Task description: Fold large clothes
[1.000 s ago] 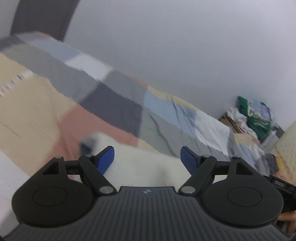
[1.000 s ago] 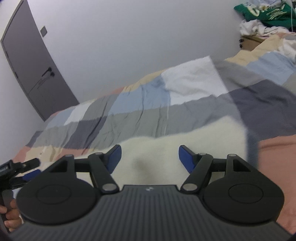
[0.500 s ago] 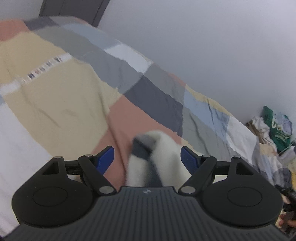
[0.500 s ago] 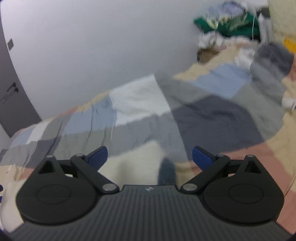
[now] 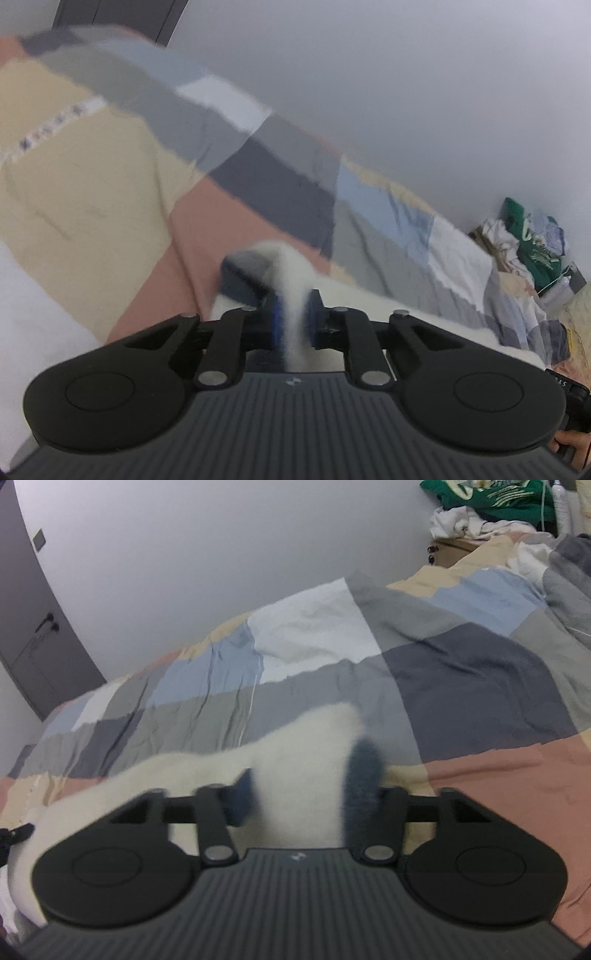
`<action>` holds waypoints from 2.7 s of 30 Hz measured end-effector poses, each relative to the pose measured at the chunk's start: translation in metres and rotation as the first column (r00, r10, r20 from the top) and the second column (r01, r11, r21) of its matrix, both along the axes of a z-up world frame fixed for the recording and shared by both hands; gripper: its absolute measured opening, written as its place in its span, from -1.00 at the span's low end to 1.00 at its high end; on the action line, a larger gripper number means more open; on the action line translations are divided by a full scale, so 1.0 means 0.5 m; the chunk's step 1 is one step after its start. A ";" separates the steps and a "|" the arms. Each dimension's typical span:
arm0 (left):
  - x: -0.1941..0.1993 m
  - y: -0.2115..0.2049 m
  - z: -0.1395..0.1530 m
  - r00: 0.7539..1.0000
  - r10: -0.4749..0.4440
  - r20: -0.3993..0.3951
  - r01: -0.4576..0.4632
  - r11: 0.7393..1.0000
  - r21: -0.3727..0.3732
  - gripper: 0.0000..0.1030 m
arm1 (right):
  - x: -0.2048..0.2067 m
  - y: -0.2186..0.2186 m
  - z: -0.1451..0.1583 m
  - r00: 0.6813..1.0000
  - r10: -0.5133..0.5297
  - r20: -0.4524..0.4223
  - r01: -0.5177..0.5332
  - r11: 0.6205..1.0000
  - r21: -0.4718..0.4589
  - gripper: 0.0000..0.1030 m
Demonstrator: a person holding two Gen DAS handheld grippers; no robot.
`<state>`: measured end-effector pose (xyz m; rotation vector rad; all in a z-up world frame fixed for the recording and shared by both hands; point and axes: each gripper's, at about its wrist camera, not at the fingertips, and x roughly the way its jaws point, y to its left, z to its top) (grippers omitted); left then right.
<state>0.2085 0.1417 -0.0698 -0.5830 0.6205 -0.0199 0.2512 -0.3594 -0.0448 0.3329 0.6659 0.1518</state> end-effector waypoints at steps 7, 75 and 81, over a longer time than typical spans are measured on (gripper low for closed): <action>0.010 -0.011 0.022 0.998 0.014 0.054 -0.015 0.999 0.030 -0.70 | 0.008 0.008 0.000 0.995 -0.050 0.086 0.053 0.998 -0.029 -0.22; -0.091 -0.087 -0.160 0.984 0.078 -0.163 -0.157 0.810 -0.564 -0.02 | -0.213 0.200 0.003 0.973 0.227 -0.041 -0.194 0.902 0.384 0.65; -0.094 -0.083 -0.149 0.990 0.066 -0.128 -0.129 0.803 -0.582 -0.06 | -0.194 0.225 -0.059 0.941 0.296 -0.163 -0.177 0.842 0.510 0.96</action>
